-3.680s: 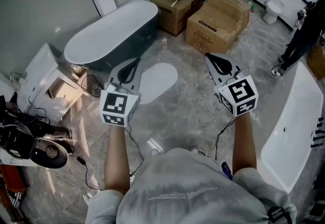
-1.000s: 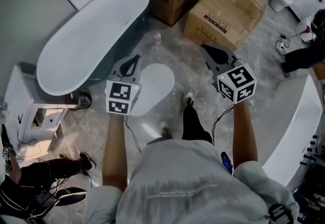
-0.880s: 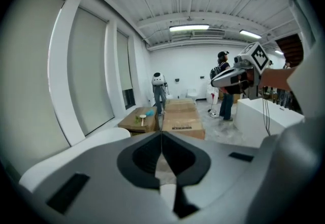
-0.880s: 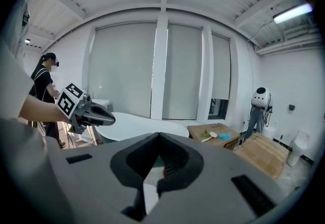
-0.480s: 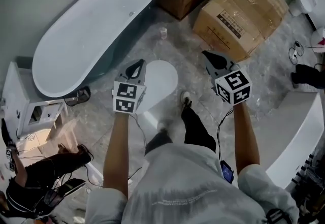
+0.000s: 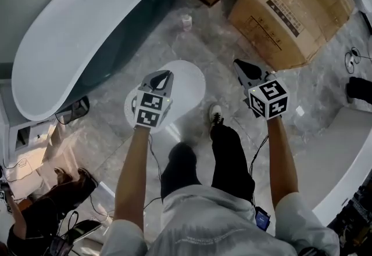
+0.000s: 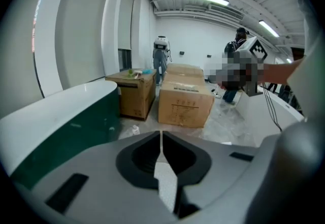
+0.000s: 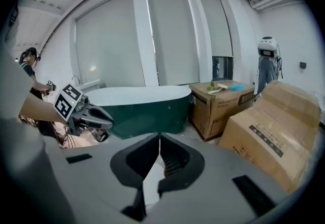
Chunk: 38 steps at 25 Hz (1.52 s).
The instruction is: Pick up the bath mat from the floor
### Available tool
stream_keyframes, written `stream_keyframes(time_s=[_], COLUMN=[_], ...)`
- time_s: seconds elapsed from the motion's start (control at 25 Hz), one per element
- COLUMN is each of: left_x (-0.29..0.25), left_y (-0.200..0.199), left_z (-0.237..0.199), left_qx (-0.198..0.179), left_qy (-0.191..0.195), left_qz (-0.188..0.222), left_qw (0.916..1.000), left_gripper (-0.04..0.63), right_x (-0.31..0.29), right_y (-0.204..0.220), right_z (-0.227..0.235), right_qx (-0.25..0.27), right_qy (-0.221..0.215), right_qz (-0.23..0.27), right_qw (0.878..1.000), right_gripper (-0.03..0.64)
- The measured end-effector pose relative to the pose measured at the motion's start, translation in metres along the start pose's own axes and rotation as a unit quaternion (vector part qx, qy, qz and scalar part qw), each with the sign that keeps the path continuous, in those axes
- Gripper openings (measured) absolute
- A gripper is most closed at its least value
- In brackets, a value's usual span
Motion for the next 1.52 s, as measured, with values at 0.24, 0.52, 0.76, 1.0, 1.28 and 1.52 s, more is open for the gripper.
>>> stream_keyframes(time_s=[0.24,0.52,0.76,1.0,1.28,1.52], left_x=[-0.102,-0.197,-0.253,-0.301,-0.362,-0.411], left_y=[0.093,0.19,0.259,0.314,0.341,0.369], left_z=[-0.002,-0.006,0.004,0.017,0.032,0.042], left_qx=[0.016,0.026,0.032,0.044,0.028,0.005], left_qy=[0.003,-0.003,0.016,0.058,0.091,0.09], left_qz=[0.001,0.01,0.002,-0.03,-0.055,-0.098], left_qw=[0.9999,0.9996,0.9994,0.9969,0.9939,0.9911], left_gripper=[0.018,0.018,0.018,0.02,0.168,0.296], right_x=[-0.077,-0.151,-0.202,-0.239,-0.286,-0.309], right_y=[0.107,0.2,0.271,0.329,0.383,0.425], right_z=[0.035,0.067,0.081,0.078,0.087,0.097], right_qx=[-0.001,0.014,0.005,-0.018,-0.019,-0.016], right_qy=[0.0,-0.004,-0.014,-0.02,-0.044,-0.062], right_qz=[-0.002,0.015,0.024,0.015,0.0,-0.039], right_qw=[1.0,1.0,1.0,1.0,0.999,0.997], right_gripper=[0.015,0.015,0.015,0.015,0.015,0.015])
Point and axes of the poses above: the fingertips, and each gripper's own axes: x backward along the fingers, z to its right, y out of its underside, the point moved 5 cm from there along x, backward along the fingers, and after that the axes turned 6 degrees about -y, right-handed, at the moved point
